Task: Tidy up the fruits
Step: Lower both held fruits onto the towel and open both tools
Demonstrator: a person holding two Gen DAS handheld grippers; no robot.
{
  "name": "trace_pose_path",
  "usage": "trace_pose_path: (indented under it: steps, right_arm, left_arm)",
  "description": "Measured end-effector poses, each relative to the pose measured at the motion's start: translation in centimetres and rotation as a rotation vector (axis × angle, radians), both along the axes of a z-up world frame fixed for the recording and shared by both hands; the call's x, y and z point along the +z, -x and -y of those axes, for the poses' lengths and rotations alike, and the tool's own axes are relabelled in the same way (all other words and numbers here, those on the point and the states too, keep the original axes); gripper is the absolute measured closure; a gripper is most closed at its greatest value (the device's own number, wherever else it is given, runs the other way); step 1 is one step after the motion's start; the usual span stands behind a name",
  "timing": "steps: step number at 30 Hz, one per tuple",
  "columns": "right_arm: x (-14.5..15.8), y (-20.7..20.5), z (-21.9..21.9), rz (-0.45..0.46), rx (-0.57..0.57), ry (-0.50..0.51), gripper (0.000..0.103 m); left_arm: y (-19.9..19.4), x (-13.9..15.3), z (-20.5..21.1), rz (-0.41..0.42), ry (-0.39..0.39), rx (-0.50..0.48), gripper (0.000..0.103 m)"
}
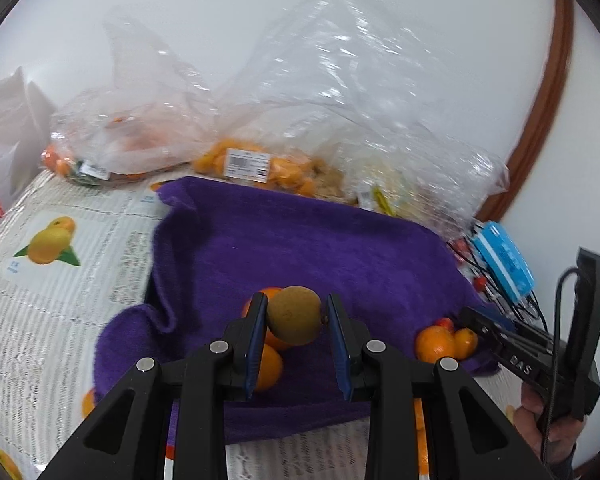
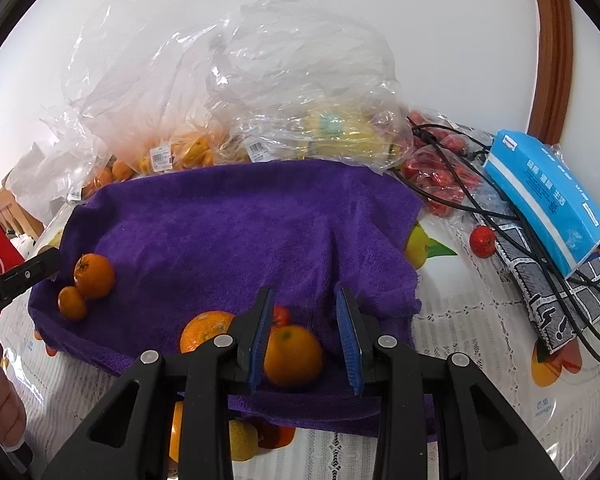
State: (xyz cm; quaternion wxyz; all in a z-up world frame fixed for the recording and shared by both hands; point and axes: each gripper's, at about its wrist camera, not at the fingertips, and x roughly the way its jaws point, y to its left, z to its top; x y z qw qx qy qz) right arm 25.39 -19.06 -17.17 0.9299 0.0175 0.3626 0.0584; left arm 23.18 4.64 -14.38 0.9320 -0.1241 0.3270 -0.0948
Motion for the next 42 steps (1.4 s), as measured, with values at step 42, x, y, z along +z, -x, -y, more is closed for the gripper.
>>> trace_pose_path:
  steps: [42]
  right_arm:
    - [1.3,4.8,-1.2,0.123,-0.019,0.021,0.059]
  left_arm:
    - [1.4,1.0,1.7,-0.003,0.002,-0.057,0.062]
